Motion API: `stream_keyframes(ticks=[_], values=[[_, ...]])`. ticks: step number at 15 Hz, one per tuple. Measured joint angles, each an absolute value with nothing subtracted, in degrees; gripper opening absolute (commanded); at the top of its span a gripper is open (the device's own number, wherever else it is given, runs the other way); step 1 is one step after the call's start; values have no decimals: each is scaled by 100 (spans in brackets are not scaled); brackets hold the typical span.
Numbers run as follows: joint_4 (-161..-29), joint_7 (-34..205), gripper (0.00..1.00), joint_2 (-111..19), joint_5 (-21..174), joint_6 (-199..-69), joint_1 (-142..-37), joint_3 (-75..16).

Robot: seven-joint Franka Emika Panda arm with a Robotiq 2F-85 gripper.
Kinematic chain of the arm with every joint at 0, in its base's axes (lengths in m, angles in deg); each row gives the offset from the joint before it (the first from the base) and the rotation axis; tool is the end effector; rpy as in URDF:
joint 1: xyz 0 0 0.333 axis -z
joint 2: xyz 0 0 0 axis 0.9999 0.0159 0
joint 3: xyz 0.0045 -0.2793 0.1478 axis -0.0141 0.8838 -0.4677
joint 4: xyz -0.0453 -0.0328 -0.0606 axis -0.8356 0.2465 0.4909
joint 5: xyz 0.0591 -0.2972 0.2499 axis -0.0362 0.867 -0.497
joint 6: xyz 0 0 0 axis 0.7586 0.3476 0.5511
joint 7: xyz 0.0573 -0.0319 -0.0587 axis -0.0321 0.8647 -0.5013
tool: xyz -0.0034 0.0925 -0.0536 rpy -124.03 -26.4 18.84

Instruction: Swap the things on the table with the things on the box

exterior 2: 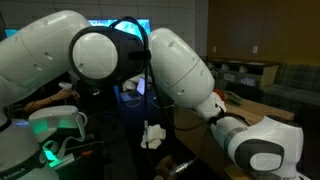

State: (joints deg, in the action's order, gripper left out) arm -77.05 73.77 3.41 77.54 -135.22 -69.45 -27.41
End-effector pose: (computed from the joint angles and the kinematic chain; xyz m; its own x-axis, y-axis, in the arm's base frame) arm 0.6459 -0.2977 0.0358 0.9709 -0.2164 -0.1022 -0.2029 -0.9707 0.1285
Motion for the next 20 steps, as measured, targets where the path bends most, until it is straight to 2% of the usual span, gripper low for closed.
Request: stream_keyframes(ticks=[9, 20], values=[[-8286, 7196, 100, 164, 7670, -13843, -6959, -3226], [-8455, 6921, 100, 405, 7663, -13951, -6958, -3336]])
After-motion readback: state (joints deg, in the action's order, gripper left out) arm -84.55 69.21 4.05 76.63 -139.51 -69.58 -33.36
